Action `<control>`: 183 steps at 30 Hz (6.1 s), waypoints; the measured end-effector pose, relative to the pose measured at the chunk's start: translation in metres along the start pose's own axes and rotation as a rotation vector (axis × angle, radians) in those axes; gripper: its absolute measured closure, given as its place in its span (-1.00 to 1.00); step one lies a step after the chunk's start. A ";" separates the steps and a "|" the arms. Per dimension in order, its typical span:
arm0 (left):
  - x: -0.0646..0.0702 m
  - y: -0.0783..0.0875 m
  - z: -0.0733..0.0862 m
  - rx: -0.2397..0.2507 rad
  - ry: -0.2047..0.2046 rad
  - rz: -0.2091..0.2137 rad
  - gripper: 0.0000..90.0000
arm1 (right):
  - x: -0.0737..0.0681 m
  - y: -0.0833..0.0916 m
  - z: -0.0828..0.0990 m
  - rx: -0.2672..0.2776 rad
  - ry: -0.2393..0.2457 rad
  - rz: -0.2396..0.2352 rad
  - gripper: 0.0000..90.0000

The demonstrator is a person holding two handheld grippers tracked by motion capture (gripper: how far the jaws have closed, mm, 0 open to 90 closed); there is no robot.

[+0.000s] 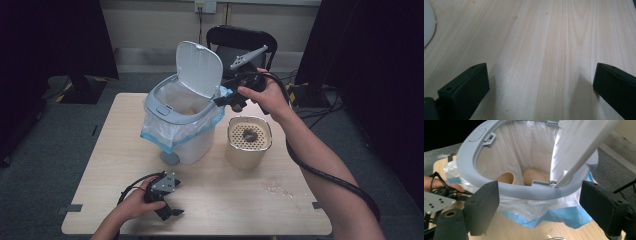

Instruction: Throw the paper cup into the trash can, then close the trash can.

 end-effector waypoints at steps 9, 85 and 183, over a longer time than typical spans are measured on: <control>0.000 0.000 0.000 0.001 0.000 0.000 -1.00 | 0.004 -0.006 -0.007 0.004 0.002 0.001 -0.65; 0.000 0.000 0.000 0.000 -0.001 -0.001 -1.00 | -0.064 -0.043 -0.034 -0.006 0.066 -0.178 -0.13; 0.000 0.000 0.000 0.003 0.000 -0.006 -1.00 | -0.075 0.001 0.077 0.030 0.057 -0.100 -0.66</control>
Point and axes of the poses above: each handheld gripper's, and its own axes: y roughly backward along the jaws, z roughly out of its underside, x roughly to its right, the point moved 9 cm from there along -y, roughly forward along the jaws, and after that the axes turned 1 degree about z, right-handed, at the moved point
